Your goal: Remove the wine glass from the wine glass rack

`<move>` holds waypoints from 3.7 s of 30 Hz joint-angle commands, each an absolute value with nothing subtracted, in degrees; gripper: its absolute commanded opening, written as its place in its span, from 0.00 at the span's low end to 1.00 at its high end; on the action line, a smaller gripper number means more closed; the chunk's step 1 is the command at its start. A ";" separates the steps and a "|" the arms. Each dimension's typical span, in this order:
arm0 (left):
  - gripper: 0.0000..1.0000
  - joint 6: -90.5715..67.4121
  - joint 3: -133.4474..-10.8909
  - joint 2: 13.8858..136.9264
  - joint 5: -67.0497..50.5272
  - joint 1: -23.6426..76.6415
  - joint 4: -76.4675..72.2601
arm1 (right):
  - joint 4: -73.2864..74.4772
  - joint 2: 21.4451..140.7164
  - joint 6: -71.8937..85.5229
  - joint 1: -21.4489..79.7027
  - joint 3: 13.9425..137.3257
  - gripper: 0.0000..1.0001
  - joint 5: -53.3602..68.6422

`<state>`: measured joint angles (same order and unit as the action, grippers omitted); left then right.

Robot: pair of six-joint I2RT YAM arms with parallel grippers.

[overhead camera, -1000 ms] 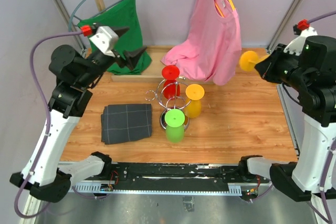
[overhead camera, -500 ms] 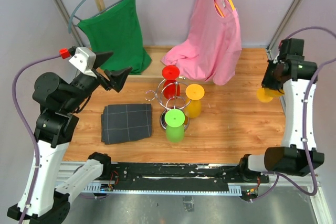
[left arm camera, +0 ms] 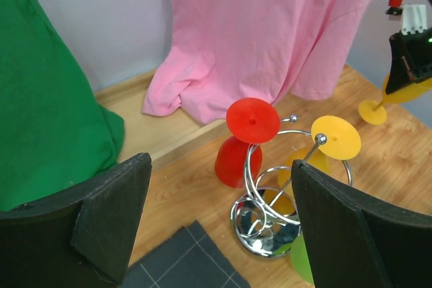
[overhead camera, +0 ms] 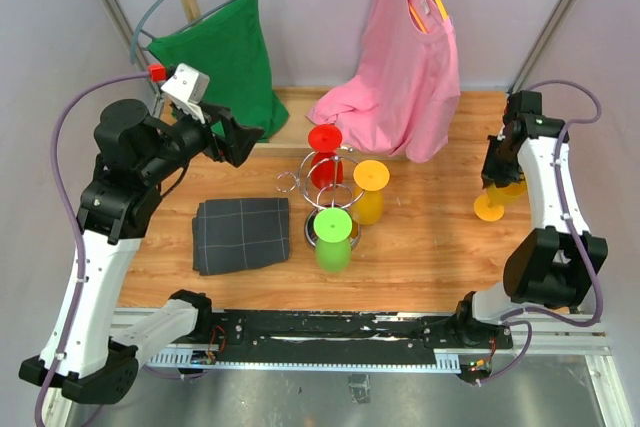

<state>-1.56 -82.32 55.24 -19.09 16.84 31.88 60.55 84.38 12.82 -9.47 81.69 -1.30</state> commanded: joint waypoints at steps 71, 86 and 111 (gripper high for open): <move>0.91 -56.45 -72.59 88.63 -64.72 7.01 2.90 | 75.52 43.63 19.10 -11.03 93.98 0.99 37.34; 0.67 -65.33 -69.26 89.99 -63.57 11.43 -9.95 | 75.49 43.47 19.31 -11.05 94.63 0.99 39.02; 0.60 -58.10 -69.38 92.42 -62.79 11.38 -3.25 | 75.33 44.43 20.03 -10.99 96.69 0.99 39.02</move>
